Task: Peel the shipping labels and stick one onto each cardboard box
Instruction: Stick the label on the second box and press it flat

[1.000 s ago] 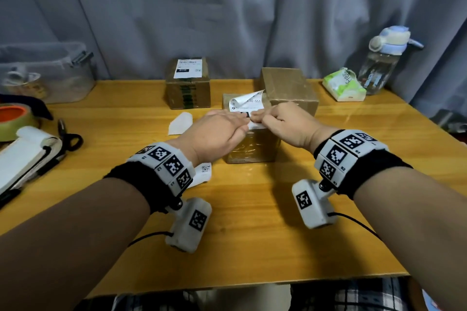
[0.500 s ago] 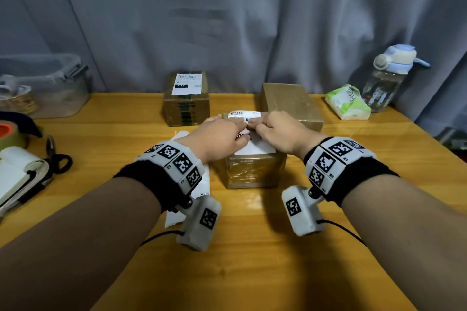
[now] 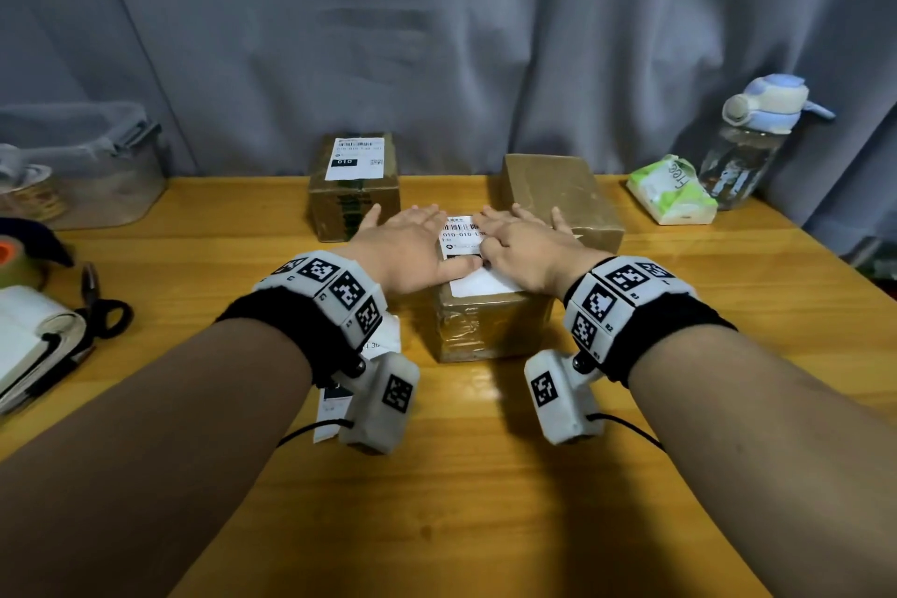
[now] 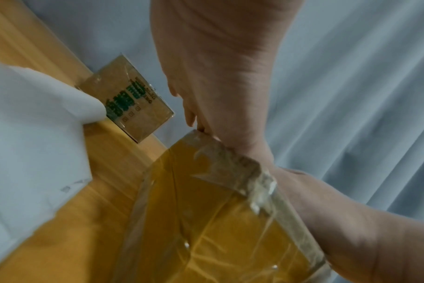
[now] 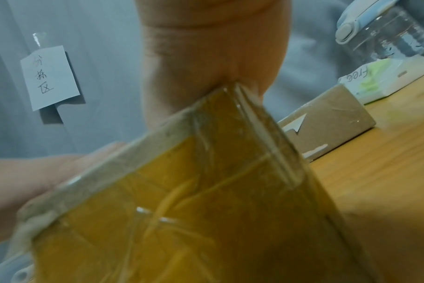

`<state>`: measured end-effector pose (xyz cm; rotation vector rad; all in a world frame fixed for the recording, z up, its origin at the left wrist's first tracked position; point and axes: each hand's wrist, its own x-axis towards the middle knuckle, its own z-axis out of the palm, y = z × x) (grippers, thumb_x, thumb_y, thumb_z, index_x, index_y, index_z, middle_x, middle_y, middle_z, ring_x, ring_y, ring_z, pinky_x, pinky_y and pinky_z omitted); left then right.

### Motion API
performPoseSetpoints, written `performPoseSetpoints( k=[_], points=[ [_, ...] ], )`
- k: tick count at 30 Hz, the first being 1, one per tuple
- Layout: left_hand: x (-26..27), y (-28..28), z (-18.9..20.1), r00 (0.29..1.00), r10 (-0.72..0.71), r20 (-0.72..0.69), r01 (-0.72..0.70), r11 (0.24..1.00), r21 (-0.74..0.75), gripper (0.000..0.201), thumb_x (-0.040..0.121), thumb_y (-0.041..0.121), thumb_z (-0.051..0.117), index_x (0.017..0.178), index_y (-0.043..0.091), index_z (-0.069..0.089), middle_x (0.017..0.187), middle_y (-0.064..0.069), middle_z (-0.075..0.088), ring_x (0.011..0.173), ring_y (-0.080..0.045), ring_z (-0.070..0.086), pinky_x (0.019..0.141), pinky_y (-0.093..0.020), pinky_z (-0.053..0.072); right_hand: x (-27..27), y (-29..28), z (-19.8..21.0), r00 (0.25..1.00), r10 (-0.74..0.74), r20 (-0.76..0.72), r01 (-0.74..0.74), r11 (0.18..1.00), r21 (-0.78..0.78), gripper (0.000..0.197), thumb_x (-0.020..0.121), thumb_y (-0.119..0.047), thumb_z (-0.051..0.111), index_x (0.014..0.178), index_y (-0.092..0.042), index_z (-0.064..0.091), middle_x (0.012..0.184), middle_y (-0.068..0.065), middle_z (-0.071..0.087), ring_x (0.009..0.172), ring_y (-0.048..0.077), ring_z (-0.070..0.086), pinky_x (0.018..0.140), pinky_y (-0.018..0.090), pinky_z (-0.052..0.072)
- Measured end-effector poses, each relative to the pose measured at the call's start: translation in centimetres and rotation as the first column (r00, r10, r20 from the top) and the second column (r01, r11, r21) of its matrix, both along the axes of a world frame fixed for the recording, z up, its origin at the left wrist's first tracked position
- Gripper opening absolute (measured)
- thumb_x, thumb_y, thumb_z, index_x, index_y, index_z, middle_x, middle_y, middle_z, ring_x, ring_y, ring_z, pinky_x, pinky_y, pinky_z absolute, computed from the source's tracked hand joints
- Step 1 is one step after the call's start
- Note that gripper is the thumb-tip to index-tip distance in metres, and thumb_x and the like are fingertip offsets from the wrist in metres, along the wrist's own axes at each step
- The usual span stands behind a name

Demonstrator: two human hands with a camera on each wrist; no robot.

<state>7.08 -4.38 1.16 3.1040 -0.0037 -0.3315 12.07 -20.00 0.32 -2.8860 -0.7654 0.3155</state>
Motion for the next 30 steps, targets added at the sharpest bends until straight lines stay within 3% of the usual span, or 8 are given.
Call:
performPoseSetpoints(
  k=[3,7,10,14,18,20,24,30],
  points=[
    [-0.4,0.6,0.0,0.997,0.062,-0.036,-0.062,0.998,0.010,0.103,0.074,0.084,0.017,0.150,0.018,0.000,0.160,-0.001,0.006,0.148,-0.016,0.001,0.118,-0.050,-0.005,-0.1,-0.7,0.3,0.999,-0.034,0.033,0.037,0.996,-0.080,0.056,0.098,-0.044,0.017,0.151,-0.027,0.010,0.160,-0.010,0.002,0.149,0.020,-0.002,0.114,0.054,-0.013],
    [-0.6,-0.2,0.2,0.999,-0.015,0.047,0.013,0.999,0.034,0.092,0.084,0.072,0.023,0.150,0.014,-0.003,0.158,-0.001,-0.017,0.146,-0.015,-0.013,0.118,-0.047,-0.008,-0.3,-0.2,0.7,0.993,0.045,0.106,-0.028,0.988,-0.153,0.057,0.099,-0.041,0.016,0.152,-0.022,0.006,0.161,-0.006,-0.004,0.148,0.018,-0.009,0.115,0.052,-0.015],
    [-0.5,-0.8,-0.2,0.995,-0.099,0.009,0.099,0.995,-0.024,0.075,0.092,0.060,0.019,0.150,0.019,-0.002,0.159,0.003,-0.011,0.146,-0.011,-0.009,0.118,-0.045,-0.009,-0.5,0.2,0.1,0.994,0.099,0.056,-0.094,0.993,-0.078,0.054,0.101,-0.038,0.017,0.152,-0.025,0.005,0.161,-0.009,-0.002,0.148,0.014,-0.005,0.115,0.049,-0.014],
    [0.0,0.5,-0.3,0.999,-0.032,-0.036,0.031,0.999,-0.030,0.086,0.083,0.075,0.016,0.150,0.023,-0.001,0.159,0.009,-0.007,0.147,-0.011,-0.005,0.117,-0.052,-0.008,-0.2,-0.7,0.3,0.999,0.028,0.040,-0.023,0.993,-0.120,0.054,0.100,-0.044,0.012,0.151,-0.029,0.007,0.160,-0.012,0.000,0.148,0.018,-0.004,0.112,0.055,-0.017],
    [-0.3,0.6,-0.9,1.000,-0.004,0.017,0.007,0.990,-0.138,0.085,0.085,0.072,0.022,0.150,0.022,-0.002,0.159,0.008,-0.008,0.147,-0.011,-0.003,0.118,-0.047,-0.005,-0.7,-0.7,0.7,0.988,0.059,0.139,-0.031,0.980,-0.196,0.056,0.099,-0.042,0.010,0.151,-0.024,0.007,0.161,-0.006,0.002,0.148,0.019,-0.005,0.112,0.054,-0.018],
    [-0.6,0.6,-1.6,0.999,0.035,0.029,-0.024,0.952,-0.304,0.086,0.087,0.067,0.031,0.150,0.022,-0.004,0.159,0.007,-0.010,0.147,-0.012,-0.001,0.119,-0.041,0.000,-1.5,-0.4,0.3,0.970,0.180,0.164,-0.160,0.978,-0.131,0.053,0.100,-0.037,0.016,0.151,-0.025,0.010,0.160,-0.007,0.007,0.148,0.014,0.001,0.114,0.048,-0.017],
    [-0.6,1.5,-1.4,0.994,0.078,-0.075,-0.108,0.744,-0.660,0.092,0.084,0.049,0.058,0.151,0.022,0.001,0.159,0.011,-0.007,0.146,-0.013,0.004,0.114,-0.027,0.010,-1.5,-0.5,0.3,0.964,0.258,0.070,-0.258,0.966,-0.015,0.049,0.102,-0.034,0.022,0.150,-0.027,0.016,0.159,-0.010,0.011,0.147,0.009,0.006,0.118,0.042,-0.013],
    [0.2,2.6,-1.8,0.991,0.081,-0.102,-0.130,0.635,-0.762,0.097,0.078,0.040,0.069,0.151,0.024,0.008,0.158,0.011,0.000,0.145,-0.012,0.010,0.114,-0.028,0.013,-0.1,1.6,0.6,0.976,0.219,-0.015,-0.219,0.974,-0.062,0.051,0.102,-0.038,0.018,0.151,-0.028,0.007,0.160,-0.011,0.002,0.148,0.012,0.001,0.118,0.046,-0.012]
  ],
)
